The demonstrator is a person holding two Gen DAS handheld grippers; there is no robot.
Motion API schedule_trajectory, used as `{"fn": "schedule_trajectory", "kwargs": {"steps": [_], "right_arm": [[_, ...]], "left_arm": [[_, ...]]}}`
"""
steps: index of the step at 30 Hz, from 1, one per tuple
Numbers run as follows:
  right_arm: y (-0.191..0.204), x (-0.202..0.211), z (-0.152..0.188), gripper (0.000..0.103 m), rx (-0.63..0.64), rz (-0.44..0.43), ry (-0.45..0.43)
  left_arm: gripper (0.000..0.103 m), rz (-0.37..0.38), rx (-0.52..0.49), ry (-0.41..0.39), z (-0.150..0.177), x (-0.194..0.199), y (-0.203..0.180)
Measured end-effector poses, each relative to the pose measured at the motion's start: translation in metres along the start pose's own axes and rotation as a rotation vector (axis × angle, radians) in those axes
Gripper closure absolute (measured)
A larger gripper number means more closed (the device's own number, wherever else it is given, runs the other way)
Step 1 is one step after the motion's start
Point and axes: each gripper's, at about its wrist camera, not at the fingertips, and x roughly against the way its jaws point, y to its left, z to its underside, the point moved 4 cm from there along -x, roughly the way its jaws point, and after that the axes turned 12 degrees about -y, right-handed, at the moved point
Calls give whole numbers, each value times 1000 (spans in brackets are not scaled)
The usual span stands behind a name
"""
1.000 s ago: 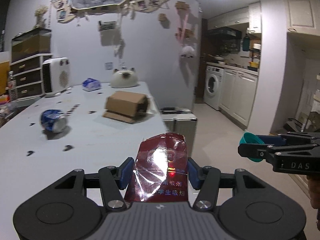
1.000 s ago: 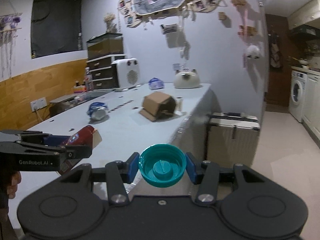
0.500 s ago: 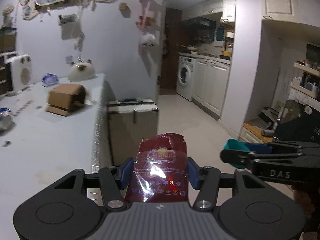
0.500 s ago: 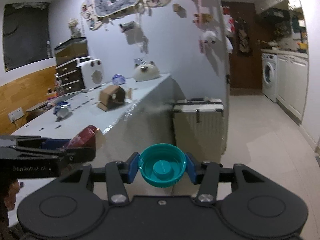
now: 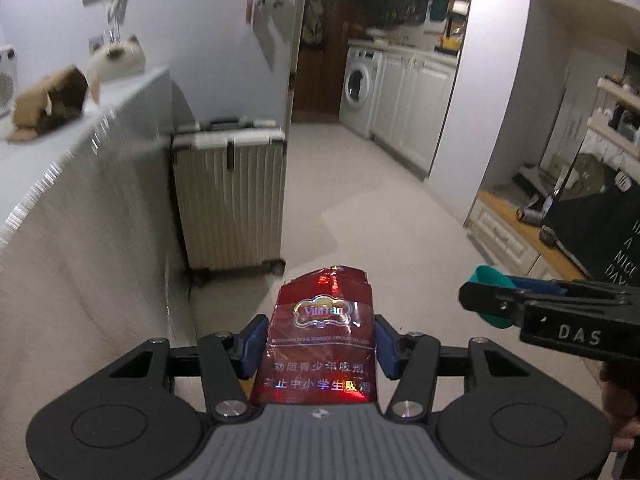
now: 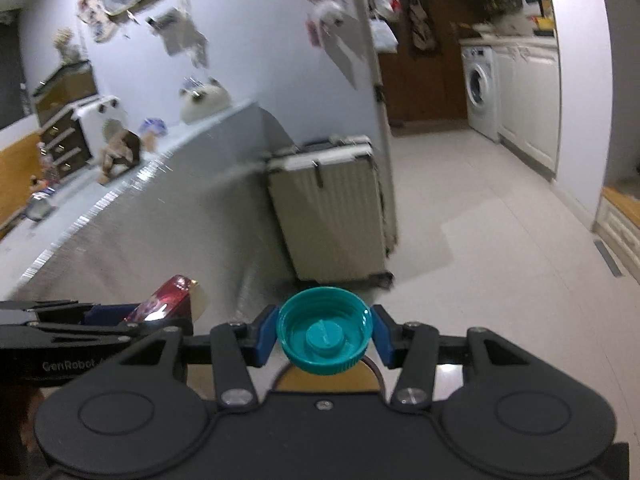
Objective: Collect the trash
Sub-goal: 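Carry the red packet and teal cap with both grippers over the trash bin, then open both grippers to drop the red packet and teal cap into the bin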
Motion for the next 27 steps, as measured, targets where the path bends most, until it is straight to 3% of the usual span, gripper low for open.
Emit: {"fn": "schedule_trajectory", "kwargs": {"steps": [4,15,27], "right_arm": [[-16,-28,22,53,-42,28,51],[-41,-121,89,53,-203,84,236],[-50,-215,175,53,-487,112,387]], "left_arm": [[47,-10,33,71,21,-44,10],[47,-55,244,241,82,-153,81],[47,-82,443,300,162,-242,134]]}}
